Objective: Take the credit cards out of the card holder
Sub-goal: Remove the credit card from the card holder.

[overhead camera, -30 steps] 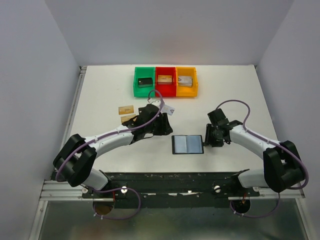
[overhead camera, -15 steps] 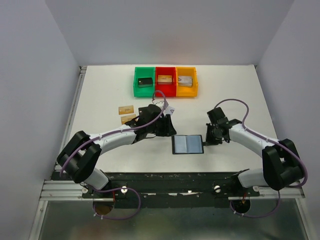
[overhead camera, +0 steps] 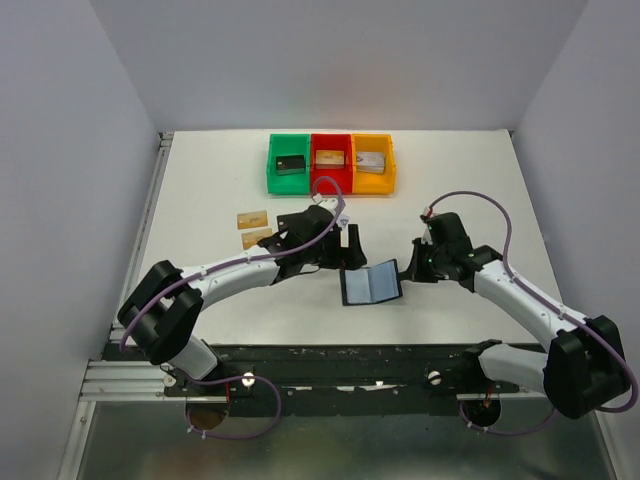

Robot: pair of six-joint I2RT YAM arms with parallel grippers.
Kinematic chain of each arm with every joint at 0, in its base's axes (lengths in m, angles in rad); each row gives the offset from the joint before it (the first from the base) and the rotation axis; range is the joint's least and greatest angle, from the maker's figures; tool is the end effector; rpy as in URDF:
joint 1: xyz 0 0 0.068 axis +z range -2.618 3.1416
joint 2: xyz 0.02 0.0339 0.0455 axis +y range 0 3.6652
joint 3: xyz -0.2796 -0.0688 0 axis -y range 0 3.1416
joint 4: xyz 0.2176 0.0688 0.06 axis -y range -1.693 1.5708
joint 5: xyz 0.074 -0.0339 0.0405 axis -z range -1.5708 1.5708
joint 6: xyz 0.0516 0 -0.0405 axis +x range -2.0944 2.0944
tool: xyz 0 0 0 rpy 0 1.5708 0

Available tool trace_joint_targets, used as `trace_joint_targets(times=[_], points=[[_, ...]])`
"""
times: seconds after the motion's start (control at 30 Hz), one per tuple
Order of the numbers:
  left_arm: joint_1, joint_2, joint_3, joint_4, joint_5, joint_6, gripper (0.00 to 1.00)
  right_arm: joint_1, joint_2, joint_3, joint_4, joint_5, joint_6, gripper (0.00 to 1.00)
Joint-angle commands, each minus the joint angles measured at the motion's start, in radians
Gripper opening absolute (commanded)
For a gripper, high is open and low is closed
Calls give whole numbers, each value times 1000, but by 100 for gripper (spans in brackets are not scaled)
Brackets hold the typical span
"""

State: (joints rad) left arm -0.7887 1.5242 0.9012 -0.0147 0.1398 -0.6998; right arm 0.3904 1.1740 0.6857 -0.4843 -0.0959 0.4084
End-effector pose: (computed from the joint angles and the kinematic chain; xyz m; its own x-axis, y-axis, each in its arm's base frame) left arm 0.2199 -0.2315 0.2401 -0.8243 -0.0752 -0.5612 0.3275 0.7451 -0.5809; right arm 0.1857 0.0818 0.2187 -0.8716 0.0688 -0.4854 -0.0899 0.9509 0.2963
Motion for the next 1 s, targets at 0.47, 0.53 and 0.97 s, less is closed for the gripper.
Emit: trace_joint_targets(times=[0.47, 0.53, 0.97], points=[[-75, -43, 8, 71, -8, 29, 92, -5, -88, -35, 72, -168, -2, 0], [-93, -9, 34, 75, 35, 49, 90, -4, -100, -34, 72, -179, -6, 0], [-109, 140, 137, -20, 80, 115, 71, -4, -113, -37, 64, -191, -23, 0]])
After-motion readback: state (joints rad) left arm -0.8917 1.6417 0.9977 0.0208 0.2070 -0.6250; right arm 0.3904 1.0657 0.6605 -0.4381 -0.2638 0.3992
